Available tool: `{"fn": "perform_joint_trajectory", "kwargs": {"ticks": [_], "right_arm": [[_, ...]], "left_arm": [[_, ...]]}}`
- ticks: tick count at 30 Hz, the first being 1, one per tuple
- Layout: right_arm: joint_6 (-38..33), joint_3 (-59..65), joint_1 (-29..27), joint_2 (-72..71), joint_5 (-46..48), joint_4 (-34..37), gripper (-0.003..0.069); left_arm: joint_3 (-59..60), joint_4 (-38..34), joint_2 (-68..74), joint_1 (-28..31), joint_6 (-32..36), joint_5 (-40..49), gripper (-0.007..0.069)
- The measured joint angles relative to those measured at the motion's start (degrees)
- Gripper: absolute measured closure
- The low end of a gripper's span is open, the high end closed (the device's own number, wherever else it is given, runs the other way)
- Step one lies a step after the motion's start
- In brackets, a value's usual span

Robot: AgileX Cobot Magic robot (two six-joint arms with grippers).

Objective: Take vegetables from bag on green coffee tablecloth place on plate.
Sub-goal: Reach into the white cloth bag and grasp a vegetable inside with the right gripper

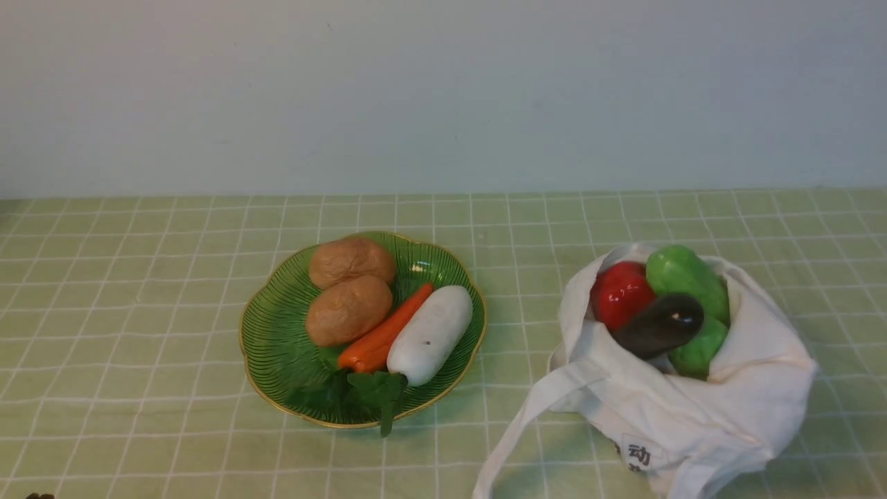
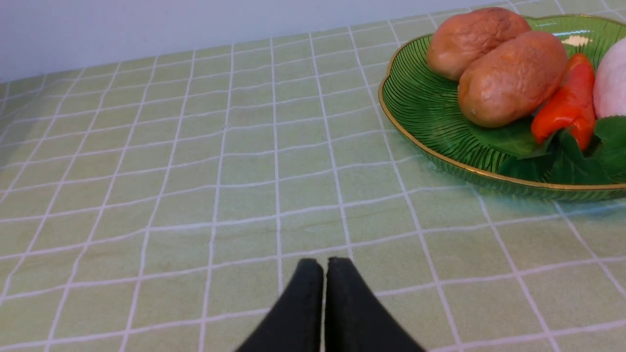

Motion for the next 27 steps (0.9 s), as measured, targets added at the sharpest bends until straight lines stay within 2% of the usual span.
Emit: {"fn": "perform_joint_trajectory", "kwargs": {"ticks": [18,22,23,24,27], "right_arm": [[0.8,0.0,-0.1,0.0,-0.8,1.3,0.0674],[4.9,0.3,-0.1,0.0,-6.6,11.7,0.0674],[6.9,0.3,-0.1,0.0,-10.4,17.3,0.0674],[7.1,0.3,-0.1,0.0,-11.0,18.1,0.0674],[9.9,0.3,-0.1,0.0,-18.6,30.8,0.0674]], "left_arm": [[0.0,0.0,0.0,0.0,0.0,0.0,0.0629],[0.0,0.0,0.0,0.0,0.0,0.0,0.0629],[0.0,0.0,0.0,0.0,0.0,0.0,0.0629],[0.0,0.0,0.0,0.0,0.0,0.0,0.0629],[0.0,0.0,0.0,0.0,0.0,0.0,0.0629]]}}
